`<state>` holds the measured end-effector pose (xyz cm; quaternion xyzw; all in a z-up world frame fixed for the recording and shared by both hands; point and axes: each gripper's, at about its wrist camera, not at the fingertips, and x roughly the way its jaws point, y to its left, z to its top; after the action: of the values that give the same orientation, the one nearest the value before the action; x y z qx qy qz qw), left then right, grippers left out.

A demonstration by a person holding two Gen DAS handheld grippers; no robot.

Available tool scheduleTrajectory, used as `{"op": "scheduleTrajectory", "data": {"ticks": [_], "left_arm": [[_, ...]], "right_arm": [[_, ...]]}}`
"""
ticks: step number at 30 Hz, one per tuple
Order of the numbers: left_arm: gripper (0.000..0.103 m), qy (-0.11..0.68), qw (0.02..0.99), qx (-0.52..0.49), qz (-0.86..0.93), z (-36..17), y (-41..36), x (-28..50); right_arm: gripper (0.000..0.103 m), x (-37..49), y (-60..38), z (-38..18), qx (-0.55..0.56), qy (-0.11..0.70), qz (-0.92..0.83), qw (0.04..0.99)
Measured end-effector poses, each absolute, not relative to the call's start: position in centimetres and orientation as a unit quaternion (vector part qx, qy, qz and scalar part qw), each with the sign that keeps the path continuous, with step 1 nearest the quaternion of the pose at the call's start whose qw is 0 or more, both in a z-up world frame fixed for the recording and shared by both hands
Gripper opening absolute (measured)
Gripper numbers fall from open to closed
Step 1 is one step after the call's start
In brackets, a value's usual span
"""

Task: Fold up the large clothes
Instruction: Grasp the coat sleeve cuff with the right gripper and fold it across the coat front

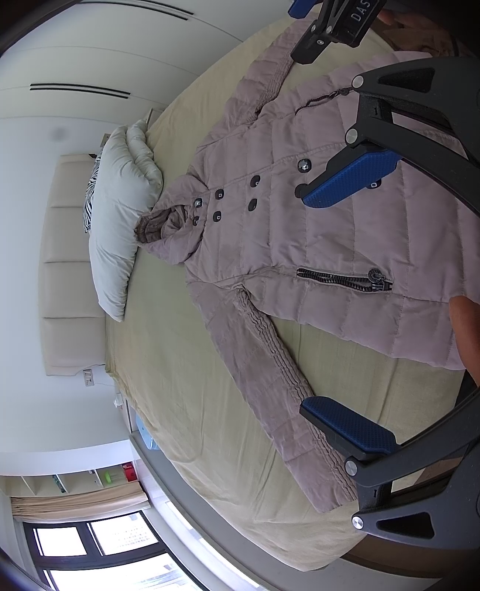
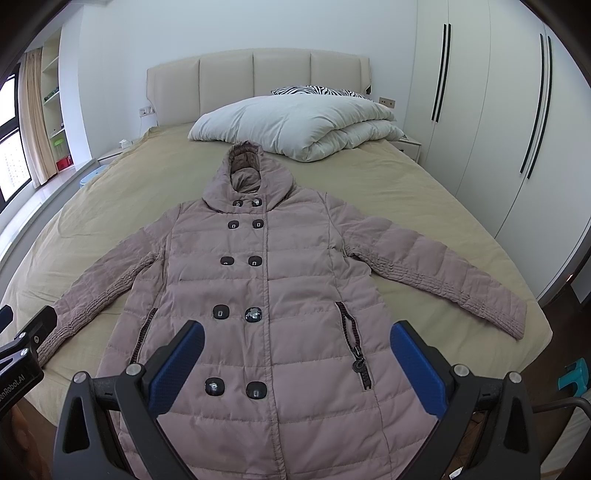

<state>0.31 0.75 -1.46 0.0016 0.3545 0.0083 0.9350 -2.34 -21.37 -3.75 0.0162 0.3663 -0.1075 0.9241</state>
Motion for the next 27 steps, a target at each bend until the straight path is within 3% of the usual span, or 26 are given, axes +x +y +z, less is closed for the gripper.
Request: {"op": "scheduleTrajectory", "data": {"ticks": [13, 20, 27], "left_arm": [[0.103, 0.380, 0.925, 0.007, 0.013, -5.3, 0.7, 2.4], [0.103, 0.415, 0.907, -0.052, -0.047, -9.0, 0.8, 6.9], [0.103, 0.412, 0.903, -0.084, -0.094, -12.9, -0.5, 12.6]], "right_arm": [[0.103, -0.8, -25.2, -5.4, 0.053, 0.376, -0.106, 0.919], [0.103, 0.1, -42.5, -10.3, 0.259, 0.344, -0.171, 0.886], [0.084, -2.6, -61.2, -20.6, 0.495, 0.312, -0.262, 0.767]]}}
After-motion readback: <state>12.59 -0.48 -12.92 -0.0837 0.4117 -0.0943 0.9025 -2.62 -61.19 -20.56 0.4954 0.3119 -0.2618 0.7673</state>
